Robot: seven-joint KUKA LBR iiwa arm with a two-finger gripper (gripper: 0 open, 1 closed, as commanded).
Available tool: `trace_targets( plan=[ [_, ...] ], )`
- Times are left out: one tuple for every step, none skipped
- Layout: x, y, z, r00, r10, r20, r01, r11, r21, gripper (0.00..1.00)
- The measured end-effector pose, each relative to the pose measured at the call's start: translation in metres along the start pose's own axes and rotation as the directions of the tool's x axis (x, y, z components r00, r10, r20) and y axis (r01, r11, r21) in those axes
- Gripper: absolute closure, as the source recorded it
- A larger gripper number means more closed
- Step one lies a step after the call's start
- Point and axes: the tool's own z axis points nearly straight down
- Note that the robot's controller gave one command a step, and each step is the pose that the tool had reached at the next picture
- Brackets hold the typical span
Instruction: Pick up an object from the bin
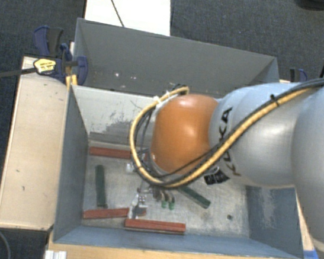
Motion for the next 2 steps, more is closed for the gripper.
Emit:
trace_targets(
  plan=[
    [-0.0007, -0.0083, 0.0525, 1.0, -0.007, -0.002, 0.007, 1.0, 0.0, 1.0],
    [-0.0007, -0.0083, 0.0525, 1.0, -0.003, -0.002, 0.003, 1.0, 0.0, 0.0]
  ],
)
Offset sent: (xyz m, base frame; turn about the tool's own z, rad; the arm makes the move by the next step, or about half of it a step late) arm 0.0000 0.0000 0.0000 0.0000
